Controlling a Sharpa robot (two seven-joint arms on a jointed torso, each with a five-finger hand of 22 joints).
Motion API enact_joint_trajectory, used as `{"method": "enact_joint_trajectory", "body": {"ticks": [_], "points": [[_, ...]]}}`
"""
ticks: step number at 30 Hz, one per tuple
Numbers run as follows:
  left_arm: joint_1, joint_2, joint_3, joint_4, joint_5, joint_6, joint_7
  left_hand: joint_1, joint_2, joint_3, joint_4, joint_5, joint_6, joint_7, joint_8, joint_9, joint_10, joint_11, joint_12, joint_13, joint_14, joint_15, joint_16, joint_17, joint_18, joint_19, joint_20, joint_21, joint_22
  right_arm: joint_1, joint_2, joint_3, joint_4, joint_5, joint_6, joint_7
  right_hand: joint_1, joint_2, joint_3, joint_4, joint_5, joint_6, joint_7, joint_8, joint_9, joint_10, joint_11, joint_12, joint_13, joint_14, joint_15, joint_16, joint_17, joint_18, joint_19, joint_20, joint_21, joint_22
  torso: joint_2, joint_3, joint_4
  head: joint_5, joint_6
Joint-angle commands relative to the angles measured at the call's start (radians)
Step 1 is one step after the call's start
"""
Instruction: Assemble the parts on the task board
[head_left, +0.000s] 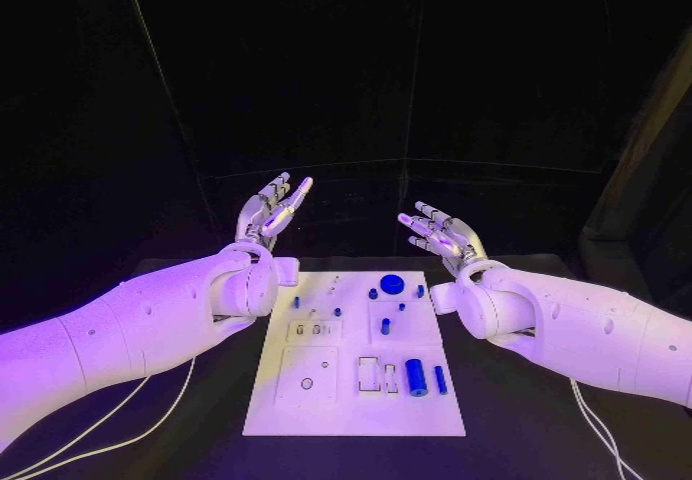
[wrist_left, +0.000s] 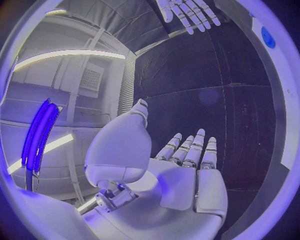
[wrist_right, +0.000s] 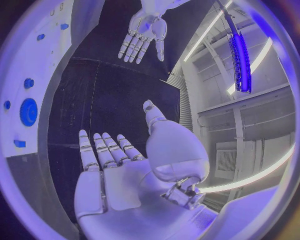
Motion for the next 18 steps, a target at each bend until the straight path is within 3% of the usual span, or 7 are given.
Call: {"method": "enact_joint_trajectory", "body": {"ticks": [1, 4, 7, 8, 11, 17, 18], "points": [[0.007, 0.009, 0.002, -0.019, 0.014, 0.109, 0.06, 0.017, 0.002, -0.002, 0.006, 0.004, 0.008, 0.097, 0.006, 0.001, 0.003, 0.013, 0.007, 0.001, 0.013, 0.004, 0.006, 0.002, 0.013, 0.006, 0.008, 0.005, 0.002, 0.011, 0.015, -0.004, -0.033, -0.106, 0.182, -0.059, 0.13, 0.01, 0.004, -0.066, 0.004, 0.145, 0.144, 0.022, 0.014, 0.184, 0.024, 0.022, 0.013, 0.217, 0.023, 0.028, 0.016, 0.056, 0.194, 0.007, 0.047, 0.025, 0.0, -0.0002, -0.0003, 0.0, 0.0], [0.007, 0.01, 0.002, -0.02, 0.014, 0.11, 0.06, 0.019, 0.004, -0.004, 0.005, 0.004, 0.011, 0.1, 0.006, 0.002, 0.007, 0.016, 0.008, 0.002, 0.018, 0.005, 0.007, 0.003, 0.012, 0.009, 0.008, 0.007, 0.003, 0.016, 0.022, -0.006, -0.05, -0.12, 0.208, -0.068, 0.18, 0.01, 0.01, -0.099, 0.004, 0.291, 0.14, 0.047, 0.028, 0.379, 0.02, 0.053, 0.028, 0.443, 0.008, 0.07, 0.033, 0.084, 0.353, 0.007, 0.097, 0.046, 0.0, -0.0002, -0.0003, 0.0, 0.0], [0.007, 0.01, 0.002, -0.02, 0.014, 0.11, 0.06, 0.027, 0.011, -0.006, 0.003, 0.002, 0.02, 0.107, 0.008, 0.003, 0.018, 0.023, 0.009, 0.003, 0.037, 0.009, 0.012, 0.006, 0.01, 0.02, 0.009, 0.011, 0.006, 0.018, 0.025, -0.006, -0.055, -0.125, 0.217, -0.071, 0.223, 0.014, 0.019, -0.133, 0.003, 0.508, 0.113, 0.088, 0.047, 0.591, -0.011, 0.093, 0.037, 0.617, -0.025, 0.102, 0.038, 0.113, 0.413, 0.005, 0.122, 0.049, 0.0, -0.0002, -0.0003, 0.0, 0.0], [0.006, -0.017, -0.001, -0.021, 0.02, 0.124, 0.045, 0.029, 0.013, -0.006, 0.003, 0.002, 0.023, 0.109, 0.008, 0.003, 0.021, 0.025, 0.009, 0.003, 0.042, 0.01, 0.013, 0.007, 0.009, 0.023, 0.009, 0.013, 0.007, 0.018, 0.006, -0.006, -0.1, -0.253, 0.112, -0.02, 0.229, 0.014, 0.021, -0.138, 0.003, 0.543, 0.108, 0.093, 0.049, 0.608, -0.016, 0.096, 0.037, 0.636, -0.031, 0.106, 0.038, 0.117, 0.424, 0.004, 0.126, 0.049, 0.008, -0.0026, -0.0046, 0.005, -0.007], [0.006, -0.026, -0.003, -0.014, 0.025, 0.114, 0.058, 0.045, 0.026, -0.009, 0.0, 0.002, 0.06, 0.117, 0.014, 0.007, 0.059, 0.033, 0.014, 0.007, 0.092, 0.016, 0.026, 0.013, 0.004, 0.042, 0.009, 0.022, 0.011, 0.018, 0.002, -0.006, -0.108, -0.303, 0.098, -0.016, 0.249, 0.015, 0.028, -0.164, -0.004, 0.658, 0.088, 0.102, 0.049, 0.678, -0.039, 0.1, 0.031, 0.714, -0.053, 0.113, 0.035, 0.125, 0.48, -0.009, 0.148, 0.05, 0.013, -0.003, -0.0052, 0.006, -0.004], [0.006, -0.049, -0.004, 0.015, 0.063, 0.077, 0.104, 0.122, 0.057, 0.002, -0.037, 0.013, 0.307, 0.125, 0.066, 0.033, 0.315, 0.05, 0.058, 0.028, 0.362, 0.021, 0.099, 0.044, -0.002, 0.177, 0.009, 0.079, 0.038, 0.021, -0.009, -0.005, -0.115, -0.411, 0.087, -0.023, 0.247, 0.021, 0.049, -0.208, -0.01, 0.728, 0.073, 0.075, 0.039, 0.758, -0.061, 0.068, 0.029, 0.806, -0.077, 0.093, 0.032, 0.124, 0.553, -0.036, 0.166, 0.042, 0.026, -0.0043, 0.0002, 0.002, -0.003], [0.006, -0.057, -0.004, 0.025, 0.067, 0.078, 0.108, 0.138, 0.063, 0.0, -0.05, 0.012, 0.396, 0.119, 0.083, 0.04, 0.419, 0.051, 0.074, 0.034, 0.418, 0.018, 0.114, 0.047, 0.0, 0.276, 0.009, 0.119, 0.057, 0.024, -0.01, -0.005, -0.117, -0.442, 0.087, -0.028, 0.246, 0.02, 0.053, -0.211, -0.01, 0.737, 0.071, 0.071, 0.039, 0.769, -0.063, 0.063, 0.029, 0.818, -0.082, 0.089, 0.033, 0.124, 0.563, -0.039, 0.168, 0.04, 0.032, -0.0044, 0.0026, -0.001, 0.0]]}}
